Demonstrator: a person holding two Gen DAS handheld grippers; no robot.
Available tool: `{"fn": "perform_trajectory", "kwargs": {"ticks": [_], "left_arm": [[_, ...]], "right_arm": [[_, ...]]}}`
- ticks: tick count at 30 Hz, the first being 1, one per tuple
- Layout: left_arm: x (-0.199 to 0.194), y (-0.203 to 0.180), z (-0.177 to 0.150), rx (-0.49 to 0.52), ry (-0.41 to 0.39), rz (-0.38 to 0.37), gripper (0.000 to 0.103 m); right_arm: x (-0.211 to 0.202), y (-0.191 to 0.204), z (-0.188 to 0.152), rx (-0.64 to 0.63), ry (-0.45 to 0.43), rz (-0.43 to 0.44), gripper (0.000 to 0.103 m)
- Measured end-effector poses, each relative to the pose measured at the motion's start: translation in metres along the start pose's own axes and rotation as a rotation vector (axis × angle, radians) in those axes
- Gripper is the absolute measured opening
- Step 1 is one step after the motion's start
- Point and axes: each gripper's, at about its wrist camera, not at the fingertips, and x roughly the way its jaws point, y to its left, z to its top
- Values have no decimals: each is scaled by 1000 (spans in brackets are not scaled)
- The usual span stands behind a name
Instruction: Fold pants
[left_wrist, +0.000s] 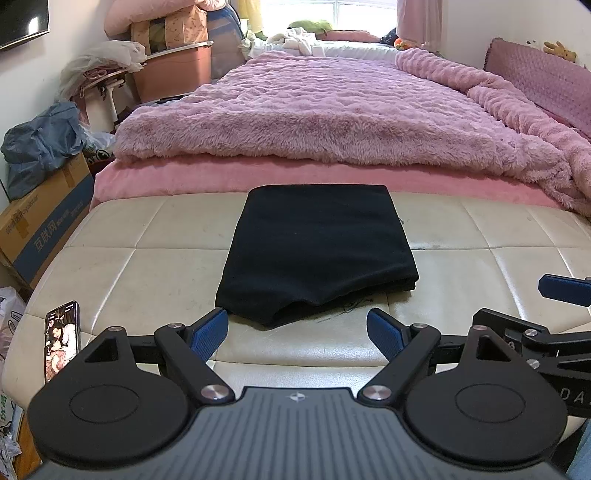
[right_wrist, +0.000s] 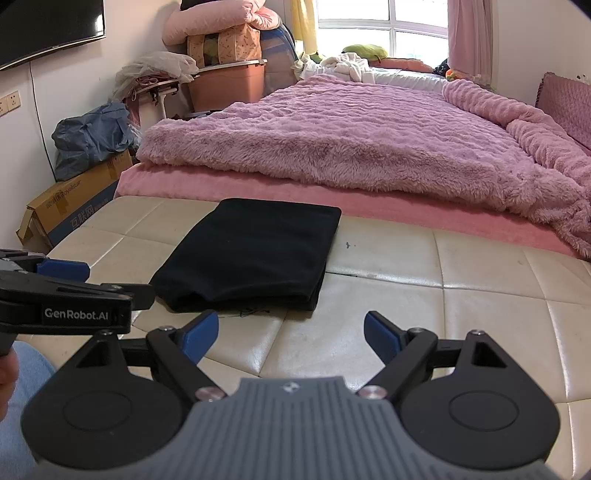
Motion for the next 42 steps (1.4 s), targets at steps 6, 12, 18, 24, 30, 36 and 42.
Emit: {"fn": "perform_trajectory", "kwargs": {"ticks": [6, 12, 18, 24, 30, 36, 42], "left_arm": [[0, 0, 0, 0, 0, 0, 99], [-1, 0, 1, 1, -3, -3, 99], [-2, 0, 1, 1, -2, -9, 99], [-3, 1, 2, -5, 0, -16, 99], [-4, 1, 2, -7, -1, -11, 99], [-5, 3, 3, -9, -1, -10, 99], [-6, 4, 2, -12, -2, -9, 99]], "right_arm": [[-1, 0, 0, -1, 2, 2, 82], [-1, 1, 1, -2, 1, 2, 82], [-2, 1, 1, -3, 1, 2, 82], [-3, 0, 2, -10, -1, 4, 82], [-4, 0, 2, -10, -3, 4, 82], [-5, -1, 2, -4, -4, 4, 82], [-5, -1, 2, -4, -4, 3, 82]]}}
